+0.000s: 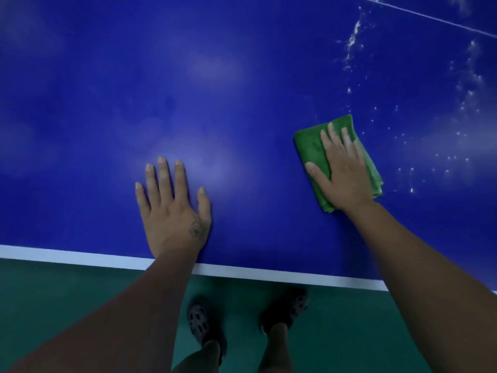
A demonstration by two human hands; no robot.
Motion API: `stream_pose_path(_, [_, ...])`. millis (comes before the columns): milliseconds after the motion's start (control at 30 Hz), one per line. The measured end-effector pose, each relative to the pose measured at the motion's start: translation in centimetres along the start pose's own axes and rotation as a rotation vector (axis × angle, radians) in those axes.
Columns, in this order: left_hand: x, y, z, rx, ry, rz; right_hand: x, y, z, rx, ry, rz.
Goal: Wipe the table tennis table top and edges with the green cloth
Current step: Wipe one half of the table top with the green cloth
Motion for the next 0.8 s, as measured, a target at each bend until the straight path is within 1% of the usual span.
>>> stream_pose_path(100, [-0.1, -0.2, 0.0, -0.01, 0.0, 0.033, 1.9, 0.9, 5.1, 0.012, -0.077, -0.023])
stream_pose_path(233, [-0.1, -0.1, 0.2, -0.017, 0.011, 0.035, 1.5, 2.2, 13.8, 0.094, -0.318, 0.023])
stream_pose_path(300, [-0.2, 0.2, 0.2, -0.002, 0.02, 0.01, -0.5, 2.0, 14.5, 0.149, -0.435, 0.04])
stream_pose_path(367, [-0.4, 0.4, 0.1, -0.013, 0.06, 0.008, -2.5, 1.6, 12.7, 0.176, -0.534, 0.033])
stream_pose_path(400, [-0.5, 0.4, 0.2, -0.032, 0.094, 0.02, -3.5, 1.4, 11.3, 0.174, -0.554, 0.026])
stream_pose_path(467, [-0.8, 0.4, 0.4, -0.075, 0.163, 0.049, -5.4, 0.8, 8.0, 0.14, -0.514, 0.019])
stream_pose_path(567, [-1.4, 0.1, 0.7, -0.134, 0.211, 0.083, -7.3, -0.8, 3.6, 0.1, -0.356, -0.001])
stream_pose_path(633, [-2.0, 0.0, 0.7, -0.138, 0.171, 0.088, -7.3, -0.9, 3.0, 0.078, -0.302, 0.035])
stream_pose_path(667, [-2.8, 0.0, 0.2, -0.111, 0.137, 0.086, -7.1, -0.6, 3.6, 0.068, -0.301, 0.044])
stream_pose_path(733, [-5.9, 0.4, -1.3, -0.052, 0.064, 0.083, -6.7, 0.2, 6.9, 0.067, -0.339, 0.033])
stream_pose_path(800, [-10.2, 1.1, -2.8, -0.034, -0.033, 0.096, -7.0, 1.3, 11.4, 0.093, -0.404, 0.014])
Point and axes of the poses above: each hand's wrist, its own z-axis away from the middle knuckle, its own y-axis out of the palm, x = y × z, the point moved 5 cm from there along -z, towards the middle knuckle
